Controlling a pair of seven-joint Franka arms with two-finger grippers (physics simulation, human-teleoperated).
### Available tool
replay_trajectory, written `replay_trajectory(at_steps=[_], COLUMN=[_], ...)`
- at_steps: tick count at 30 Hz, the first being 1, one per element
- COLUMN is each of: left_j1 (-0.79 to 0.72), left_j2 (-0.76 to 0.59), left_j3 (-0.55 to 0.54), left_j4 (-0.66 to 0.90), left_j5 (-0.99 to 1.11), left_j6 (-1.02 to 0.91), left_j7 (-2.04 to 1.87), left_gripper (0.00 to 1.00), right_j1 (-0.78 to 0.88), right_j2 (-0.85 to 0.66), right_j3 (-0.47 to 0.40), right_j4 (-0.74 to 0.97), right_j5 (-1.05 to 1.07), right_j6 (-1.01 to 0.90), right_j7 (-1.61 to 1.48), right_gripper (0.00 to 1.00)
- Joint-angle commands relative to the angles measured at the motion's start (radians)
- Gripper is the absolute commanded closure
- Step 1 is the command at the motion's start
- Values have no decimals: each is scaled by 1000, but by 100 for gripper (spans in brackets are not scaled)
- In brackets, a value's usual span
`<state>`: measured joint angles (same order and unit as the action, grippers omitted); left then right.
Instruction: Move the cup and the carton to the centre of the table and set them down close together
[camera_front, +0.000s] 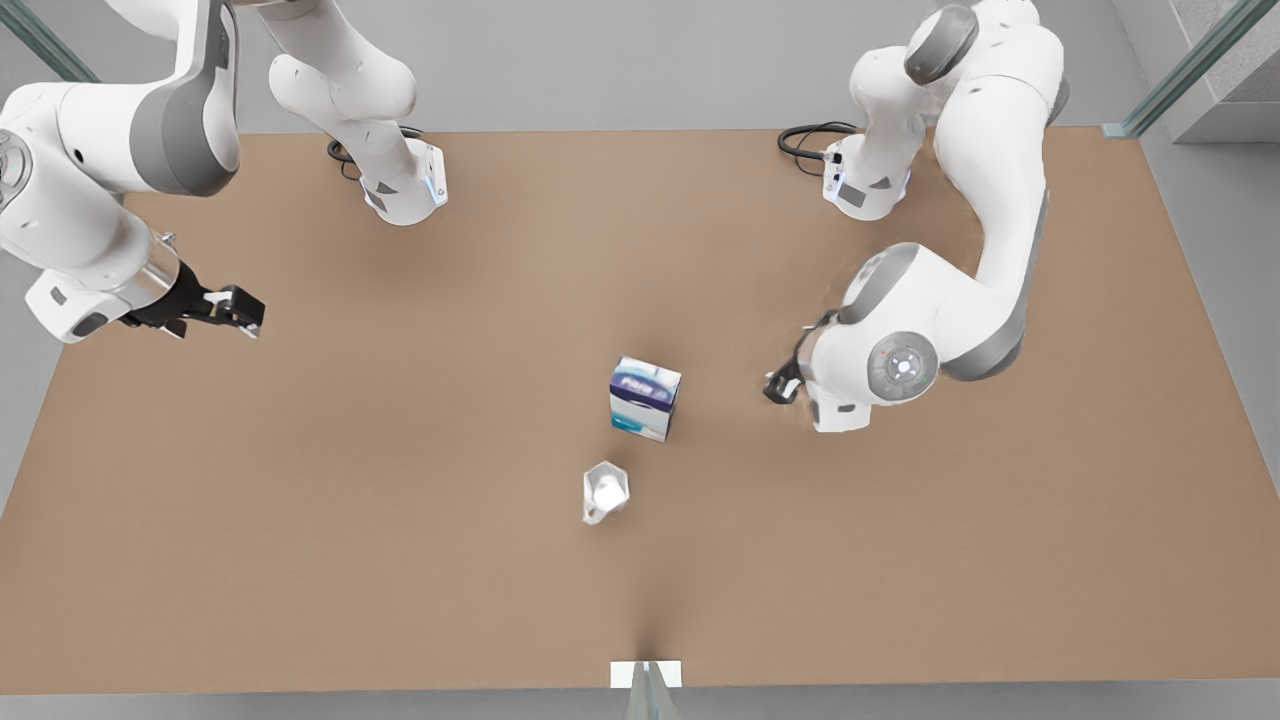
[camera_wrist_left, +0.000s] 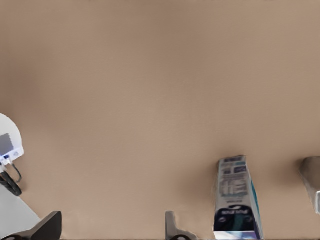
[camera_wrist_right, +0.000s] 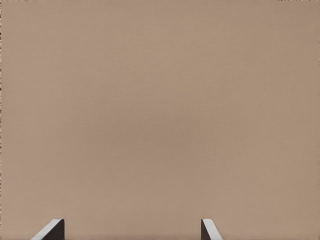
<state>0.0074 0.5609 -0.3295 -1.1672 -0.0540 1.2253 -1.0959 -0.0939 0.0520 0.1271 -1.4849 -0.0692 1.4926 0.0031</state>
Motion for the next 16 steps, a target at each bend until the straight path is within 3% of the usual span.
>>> replay_trajectory(at_steps=[1,2,4,6,16], left_j1=[5,11,3,-7,-30], left_j2=[-1,-6,-145,-349,-357], left_j3=[67,217,293,293,291], left_j4=[1,1,-11,-175,-178], left_j5=[-56,-24,-27,-41,10], left_j6=[-7,17,66,172,203], left_j7=[758,1169,1199,1153,1110], left_gripper=[0,0,0,0,0], right_j1=[0,0,11,-1,-6], right_j2=[0,0,18,26,25], right_j3=[0,0,0,-1,0], right_j4=[0,2,12,12,11], right_j5=[0,0,-6,-6,5], right_j6=[0,2,26,38,15], right_j7=[0,2,-5,0,-5], right_gripper=[0,0,0,0,0])
